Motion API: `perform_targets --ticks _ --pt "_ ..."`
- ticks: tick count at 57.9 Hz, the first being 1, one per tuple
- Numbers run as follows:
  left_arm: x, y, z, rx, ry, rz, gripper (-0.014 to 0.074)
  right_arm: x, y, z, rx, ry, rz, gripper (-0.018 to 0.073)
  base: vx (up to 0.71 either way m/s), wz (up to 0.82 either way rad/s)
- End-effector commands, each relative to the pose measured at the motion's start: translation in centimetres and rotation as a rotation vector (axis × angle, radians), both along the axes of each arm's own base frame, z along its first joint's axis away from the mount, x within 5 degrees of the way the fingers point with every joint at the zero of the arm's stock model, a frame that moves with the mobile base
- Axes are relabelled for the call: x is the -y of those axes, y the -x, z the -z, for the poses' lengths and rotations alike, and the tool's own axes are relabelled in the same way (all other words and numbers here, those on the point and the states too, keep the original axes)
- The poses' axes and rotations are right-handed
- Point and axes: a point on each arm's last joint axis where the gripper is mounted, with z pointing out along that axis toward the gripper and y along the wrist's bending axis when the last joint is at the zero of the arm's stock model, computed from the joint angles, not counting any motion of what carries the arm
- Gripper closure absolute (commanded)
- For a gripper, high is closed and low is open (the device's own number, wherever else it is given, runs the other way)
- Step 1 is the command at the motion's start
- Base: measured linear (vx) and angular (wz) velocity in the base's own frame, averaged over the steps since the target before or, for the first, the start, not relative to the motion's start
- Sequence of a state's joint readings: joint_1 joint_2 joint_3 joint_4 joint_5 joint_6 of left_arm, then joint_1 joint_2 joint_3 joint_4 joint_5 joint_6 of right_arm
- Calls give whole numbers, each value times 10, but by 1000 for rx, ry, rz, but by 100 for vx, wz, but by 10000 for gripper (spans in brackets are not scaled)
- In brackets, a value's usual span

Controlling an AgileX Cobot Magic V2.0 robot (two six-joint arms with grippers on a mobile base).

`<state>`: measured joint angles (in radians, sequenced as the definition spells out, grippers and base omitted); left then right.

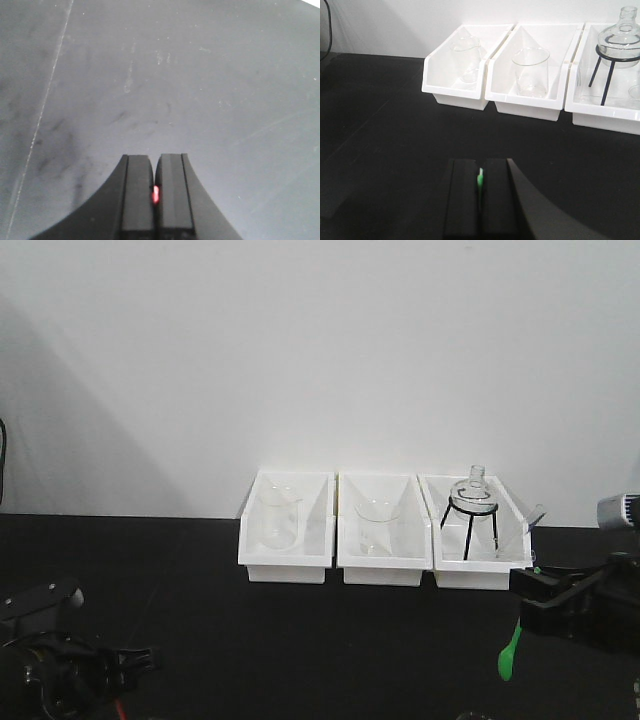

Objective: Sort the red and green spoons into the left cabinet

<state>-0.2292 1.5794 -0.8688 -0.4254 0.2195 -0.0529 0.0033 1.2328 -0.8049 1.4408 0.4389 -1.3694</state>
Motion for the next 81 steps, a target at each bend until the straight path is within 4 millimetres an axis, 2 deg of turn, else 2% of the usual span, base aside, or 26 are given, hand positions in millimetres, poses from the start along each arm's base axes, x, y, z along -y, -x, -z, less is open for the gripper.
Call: perform_targets --ticks 1,14,27,38,43,56,67,73,81 --pt "0 -4 -26 109 30 -23 605 0 2 -18 60 -25 13 564 0 0" --pt "-4 3 -53 220 34 -24 603 1 2 -18 61 -22 23 564 0 0" --pt "-8 20 -88 354 11 13 603 3 1 -18 63 -17 41 564 0 0" --pt "-13 46 -125 511 -88 105 603 1 5 -22 78 -15 19 564 0 0" --pt "-15 61 -139 564 -142 159 603 1 11 -27 120 53 -14 564 0 0" --pt "-22 107 -173 699 -245 264 599 3 41 -49 239 167 -24 564 0 0" --pt "-29 144 -192 767 -246 288 597 7 77 -50 297 177 30 564 0 0" --pt "-35 168 -192 817 -275 284 597 10 98 -45 333 182 62 564 0 0" --pt "-42 191 -181 874 -255 241 597 11 122 -48 399 175 83 564 0 0"
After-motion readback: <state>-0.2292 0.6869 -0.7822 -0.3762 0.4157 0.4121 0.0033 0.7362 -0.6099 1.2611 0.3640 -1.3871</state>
